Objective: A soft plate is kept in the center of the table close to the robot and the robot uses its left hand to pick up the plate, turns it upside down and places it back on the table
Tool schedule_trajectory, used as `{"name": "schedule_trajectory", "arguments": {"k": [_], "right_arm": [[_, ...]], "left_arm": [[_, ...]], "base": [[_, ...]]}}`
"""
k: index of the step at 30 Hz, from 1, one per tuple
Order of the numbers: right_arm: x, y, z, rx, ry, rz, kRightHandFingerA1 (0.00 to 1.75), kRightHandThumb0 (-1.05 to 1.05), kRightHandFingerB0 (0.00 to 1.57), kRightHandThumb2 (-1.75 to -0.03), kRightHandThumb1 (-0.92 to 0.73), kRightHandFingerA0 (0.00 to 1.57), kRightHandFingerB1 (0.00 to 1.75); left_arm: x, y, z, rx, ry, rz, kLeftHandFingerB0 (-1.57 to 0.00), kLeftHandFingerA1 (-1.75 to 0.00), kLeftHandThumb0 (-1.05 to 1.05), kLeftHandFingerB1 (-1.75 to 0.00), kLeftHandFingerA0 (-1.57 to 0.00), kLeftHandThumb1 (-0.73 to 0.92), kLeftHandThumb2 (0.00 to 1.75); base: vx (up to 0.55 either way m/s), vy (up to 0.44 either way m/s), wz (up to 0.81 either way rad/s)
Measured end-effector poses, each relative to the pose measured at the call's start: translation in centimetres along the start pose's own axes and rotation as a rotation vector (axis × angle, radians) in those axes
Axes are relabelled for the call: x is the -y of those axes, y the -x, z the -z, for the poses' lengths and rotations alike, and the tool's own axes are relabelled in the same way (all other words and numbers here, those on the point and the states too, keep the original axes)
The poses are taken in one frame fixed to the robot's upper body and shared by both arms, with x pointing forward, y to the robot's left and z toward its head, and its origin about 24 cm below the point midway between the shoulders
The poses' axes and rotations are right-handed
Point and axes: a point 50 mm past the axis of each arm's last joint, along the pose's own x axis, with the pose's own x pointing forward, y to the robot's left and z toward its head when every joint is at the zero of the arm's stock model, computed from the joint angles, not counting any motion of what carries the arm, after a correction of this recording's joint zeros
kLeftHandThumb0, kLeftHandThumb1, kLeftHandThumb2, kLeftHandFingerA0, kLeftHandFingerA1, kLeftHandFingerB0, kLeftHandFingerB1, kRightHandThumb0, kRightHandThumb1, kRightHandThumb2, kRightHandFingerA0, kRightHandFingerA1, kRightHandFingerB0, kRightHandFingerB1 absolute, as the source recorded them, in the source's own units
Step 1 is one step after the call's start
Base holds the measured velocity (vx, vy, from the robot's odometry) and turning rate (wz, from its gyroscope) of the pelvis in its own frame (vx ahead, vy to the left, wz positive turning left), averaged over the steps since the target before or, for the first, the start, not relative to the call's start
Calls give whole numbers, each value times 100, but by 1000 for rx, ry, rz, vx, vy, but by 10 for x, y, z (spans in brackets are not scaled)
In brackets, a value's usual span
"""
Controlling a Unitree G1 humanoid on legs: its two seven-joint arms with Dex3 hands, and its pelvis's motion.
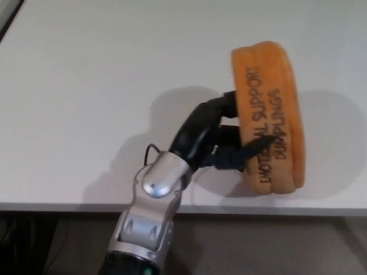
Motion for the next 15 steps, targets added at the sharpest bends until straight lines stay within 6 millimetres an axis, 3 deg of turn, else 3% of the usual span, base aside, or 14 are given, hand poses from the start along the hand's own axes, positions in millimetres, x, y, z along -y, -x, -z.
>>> {"name": "schedule_trajectory", "arguments": {"k": [2, 3, 12, 13, 14, 15], "right_arm": [[0, 0, 0, 1, 0, 0, 36, -78, 6, -69, -92, 25, 20], [0, 0, 0, 1, 0, 0, 35, -77, 6, -70, -92, 24, 20], [0, -1, 0, 2, 1, 0, 35, -79, 4, -70, -92, 24, 20], [0, -1, 0, 2, 1, 0, 35, -78, 4, -70, -92, 24, 20], [0, -1, 0, 2, 1, 0, 35, -78, 4, -70, -92, 24, 20], [0, -1, 0, 2, 1, 0, 34, -79, 5, -68, -92, 24, 21]], "left_arm": [[-7, 3, 3, -7, 51, -31, -90, -149, -40, -132, -120, 52, 85], [-9, 4, 5, -9, 65, -40, -58, -175, -27, -175, -96, 67, 62], [-36, 19, 18, -15, 256, -171, -57, -175, -27, -175, -100, 67, 60], [-39, 21, 19, -13, 277, -184, -93, -149, -39, -131, -125, 51, 86], [-41, 22, 19, -11, 292, -195, -93, -149, -39, -131, -125, 51, 86], [-43, 23, 20, -8, 307, -205, -59, -175, -26, -175, -100, 67, 60]], "base": [[0, 0, 0], [0, 0, 0], [0, 0, 0], [0, 0, 0], [0, 0, 0], [0, 0, 0]]}}
